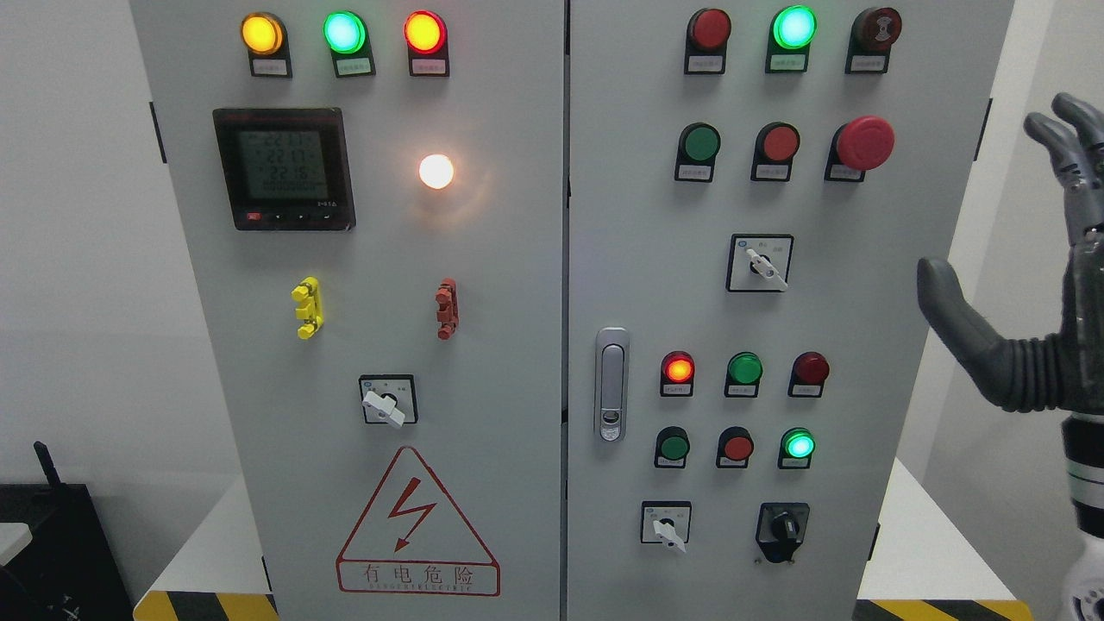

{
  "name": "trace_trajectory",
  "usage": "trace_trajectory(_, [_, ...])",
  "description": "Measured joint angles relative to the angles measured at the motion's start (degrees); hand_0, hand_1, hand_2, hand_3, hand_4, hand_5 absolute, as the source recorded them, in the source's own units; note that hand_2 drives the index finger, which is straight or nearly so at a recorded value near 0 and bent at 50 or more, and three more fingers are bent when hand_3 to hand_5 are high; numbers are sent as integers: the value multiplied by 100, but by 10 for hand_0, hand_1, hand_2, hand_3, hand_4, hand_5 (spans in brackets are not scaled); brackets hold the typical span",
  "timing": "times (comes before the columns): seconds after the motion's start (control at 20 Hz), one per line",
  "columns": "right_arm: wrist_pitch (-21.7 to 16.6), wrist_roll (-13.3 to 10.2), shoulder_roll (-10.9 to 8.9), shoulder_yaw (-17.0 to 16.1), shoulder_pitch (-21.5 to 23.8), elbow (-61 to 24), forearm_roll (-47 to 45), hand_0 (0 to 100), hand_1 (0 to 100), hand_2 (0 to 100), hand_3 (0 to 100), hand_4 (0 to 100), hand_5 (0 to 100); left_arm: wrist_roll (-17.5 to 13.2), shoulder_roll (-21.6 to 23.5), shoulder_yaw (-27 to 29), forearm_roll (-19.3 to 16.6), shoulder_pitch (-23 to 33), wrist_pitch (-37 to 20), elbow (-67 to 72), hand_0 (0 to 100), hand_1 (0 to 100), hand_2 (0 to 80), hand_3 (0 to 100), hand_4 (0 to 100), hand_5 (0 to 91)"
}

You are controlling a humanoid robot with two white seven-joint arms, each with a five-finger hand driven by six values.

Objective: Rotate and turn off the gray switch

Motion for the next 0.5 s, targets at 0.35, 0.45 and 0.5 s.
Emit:
trace_trajectory(0.35, [-92,-9,1,27,0,-7,-3,325,267,0,0,0,0,-1,0,0,0,0,0,0,120,389,0,0,0,0])
trace_trajectory(0.45, [-92,4,1,35,0,-8,-2,325,273,0,0,0,0,-1,0,0,0,0,0,0,120,389,0,0,0,0])
trace_trajectory(0.5, [-92,6,1,37,-1,-9,-2,325,275,0,0,0,0,-1,0,0,0,0,0,0,120,389,0,0,0,0])
